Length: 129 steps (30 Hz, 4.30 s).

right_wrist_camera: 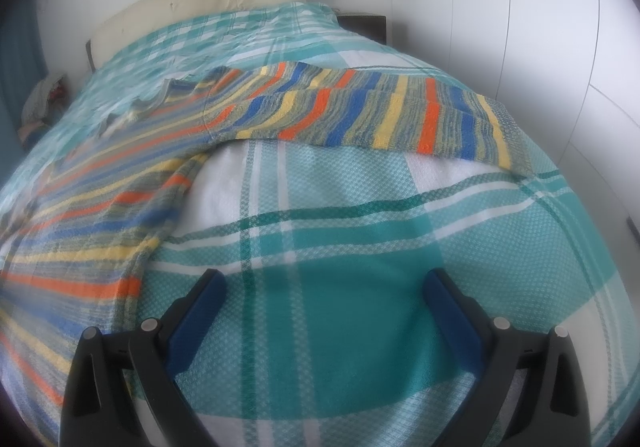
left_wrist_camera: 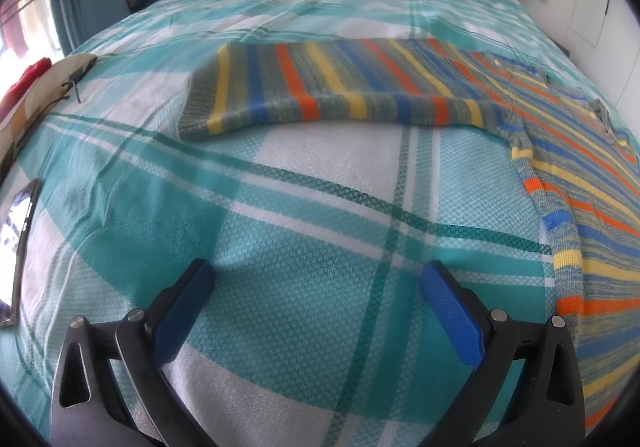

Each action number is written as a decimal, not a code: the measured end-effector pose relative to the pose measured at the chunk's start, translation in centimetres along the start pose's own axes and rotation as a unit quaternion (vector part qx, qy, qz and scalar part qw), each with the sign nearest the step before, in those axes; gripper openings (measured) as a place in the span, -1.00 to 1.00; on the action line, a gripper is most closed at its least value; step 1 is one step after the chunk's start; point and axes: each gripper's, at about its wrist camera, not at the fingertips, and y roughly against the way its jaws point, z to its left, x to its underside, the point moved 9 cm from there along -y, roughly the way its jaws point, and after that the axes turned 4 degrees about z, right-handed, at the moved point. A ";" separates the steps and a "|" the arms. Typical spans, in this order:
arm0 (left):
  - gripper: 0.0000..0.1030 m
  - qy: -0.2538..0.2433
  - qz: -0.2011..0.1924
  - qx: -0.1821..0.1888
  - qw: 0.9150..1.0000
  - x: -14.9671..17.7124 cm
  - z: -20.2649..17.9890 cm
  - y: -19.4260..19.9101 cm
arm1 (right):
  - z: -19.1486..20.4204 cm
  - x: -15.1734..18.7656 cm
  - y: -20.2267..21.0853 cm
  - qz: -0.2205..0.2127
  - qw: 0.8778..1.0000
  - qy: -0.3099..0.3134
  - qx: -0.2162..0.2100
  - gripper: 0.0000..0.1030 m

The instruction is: Fold small clothes

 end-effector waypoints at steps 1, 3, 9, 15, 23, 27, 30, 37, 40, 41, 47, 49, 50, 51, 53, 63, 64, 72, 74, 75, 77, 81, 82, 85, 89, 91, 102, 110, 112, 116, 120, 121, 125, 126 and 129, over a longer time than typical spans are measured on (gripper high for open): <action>0.99 0.000 0.000 0.000 1.000 0.0 0.0 0.0 | 0.0 0.0 0.0 0.000 1.000 0.000 -0.001 0.92; 0.99 0.000 0.000 0.000 1.000 0.0 0.0 0.0 | 0.0 0.0 0.0 0.000 1.000 -0.001 -0.001 0.92; 0.99 0.000 0.000 0.000 1.000 0.0 0.0 0.0 | 0.1 0.1 0.0 0.000 1.000 0.001 0.002 0.93; 0.99 0.000 0.000 0.000 1.000 0.0 0.0 0.0 | 0.1 0.0 -0.1 0.001 1.000 0.001 0.003 0.93; 0.99 0.000 0.000 0.000 1.000 0.0 0.0 0.0 | 0.1 0.0 -0.1 0.001 1.000 0.002 0.002 0.94; 0.99 0.000 0.000 0.000 1.000 0.0 0.0 0.0 | 0.1 0.0 -0.1 0.001 1.000 0.002 0.003 0.94; 0.99 0.000 0.000 0.000 1.000 0.0 0.0 0.0 | 0.1 0.1 -0.2 0.002 1.000 0.003 0.006 0.94; 0.99 0.000 0.000 0.000 1.000 0.0 0.0 0.0 | 0.0 0.1 -0.3 0.004 1.000 0.006 0.014 0.96; 0.99 0.000 0.000 0.000 1.000 0.0 0.0 0.0 | 0.0 0.1 -0.3 0.005 1.000 0.006 0.016 0.97; 0.99 0.000 0.000 0.000 1.000 0.0 0.0 0.0 | 0.0 0.1 -0.3 0.005 1.000 0.006 0.016 0.97; 0.99 0.000 0.000 0.000 1.000 0.0 0.0 0.0 | 0.0 0.1 -0.3 0.005 1.000 0.006 0.016 0.97; 0.99 0.000 0.000 0.000 1.000 0.0 0.0 0.0 | 0.0 0.1 -0.3 0.005 1.000 0.006 0.016 0.98; 0.99 0.000 0.000 0.000 1.000 0.0 0.0 0.0 | 0.0 0.1 -0.3 0.005 1.000 0.006 0.016 0.98; 0.99 0.000 0.000 0.000 1.000 0.0 0.0 0.0 | 0.0 0.1 -0.3 0.005 1.000 0.006 0.016 0.98; 0.99 0.000 0.000 0.000 1.000 0.0 0.0 0.0 | 0.0 0.1 -0.3 0.005 1.000 0.006 0.016 0.98; 0.99 0.000 0.000 0.000 1.000 0.0 0.0 0.0 | -0.1 0.1 -0.2 0.006 1.000 0.006 0.016 0.98; 0.99 0.000 0.000 0.000 1.000 0.0 0.0 0.0 | -0.1 0.1 -0.2 0.006 1.000 0.006 0.016 0.98; 0.99 0.000 0.000 0.000 1.000 0.0 0.0 0.0 | -0.1 0.1 -0.2 0.006 1.000 0.007 0.016 0.98; 0.99 0.000 0.000 0.000 1.000 0.0 0.0 0.0 | -0.1 0.1 -0.2 0.006 1.000 0.006 0.016 0.98; 0.99 0.000 0.000 0.000 1.000 0.0 0.0 0.0 | -0.1 0.1 -0.2 0.006 1.000 0.006 0.016 0.98; 0.99 0.000 0.000 0.000 1.000 0.0 0.0 0.0 | -0.1 0.1 -0.2 0.006 1.000 0.006 0.016 0.98; 0.99 0.000 0.000 0.000 1.000 0.0 0.0 0.0 | -0.1 0.1 -0.2 0.006 1.000 0.006 0.016 0.98; 0.99 0.000 0.000 0.000 1.000 0.0 0.0 0.0 | -0.1 0.1 -0.2 0.006 1.000 0.006 0.016 0.98; 0.99 0.000 0.000 0.000 1.000 0.0 0.0 0.0 | -0.1 0.1 -0.2 0.006 1.000 0.006 0.015 0.98; 0.99 0.000 0.000 0.000 1.000 0.0 0.0 0.0 | -0.1 0.1 -0.2 0.006 1.000 0.006 0.016 0.98; 0.99 -0.001 0.000 0.000 1.000 0.0 0.0 0.0 | -0.1 0.1 -0.2 0.006 1.000 0.006 0.016 0.98; 0.99 -0.001 0.000 0.000 1.000 0.0 0.0 0.0 | -0.1 0.1 -0.2 0.006 1.000 0.006 0.016 0.98; 0.99 -0.001 0.000 0.000 1.000 0.0 0.0 0.0 | -0.1 0.1 -0.2 0.006 1.000 0.006 0.016 0.98; 0.99 -0.001 0.000 0.000 1.000 0.0 0.0 0.0 | 0.0 0.1 -0.2 0.006 1.000 0.007 0.016 0.98; 0.99 -0.001 0.000 0.000 1.000 0.0 0.0 0.0 | 0.0 0.1 -0.2 0.006 1.000 0.007 0.016 0.98; 0.99 -0.001 0.000 0.000 1.000 0.0 0.0 0.0 | -0.2 0.1 -0.3 0.006 1.000 0.007 0.017 0.98; 0.99 -0.001 0.000 0.000 1.000 0.0 0.0 0.0 | -0.2 0.1 -0.3 0.006 1.000 0.007 0.017 0.98; 0.99 -0.001 0.000 0.000 1.000 0.0 0.0 0.0 | -0.1 0.1 -0.3 0.006 1.000 0.007 0.017 0.98; 0.99 -0.001 0.000 0.000 1.000 0.0 0.0 0.0 | -0.2 0.1 -0.3 0.006 1.000 0.007 0.017 0.98; 0.99 -0.001 0.000 0.000 1.000 0.0 0.0 0.0 | -0.1 0.1 -0.3 0.006 1.000 0.007 0.017 0.98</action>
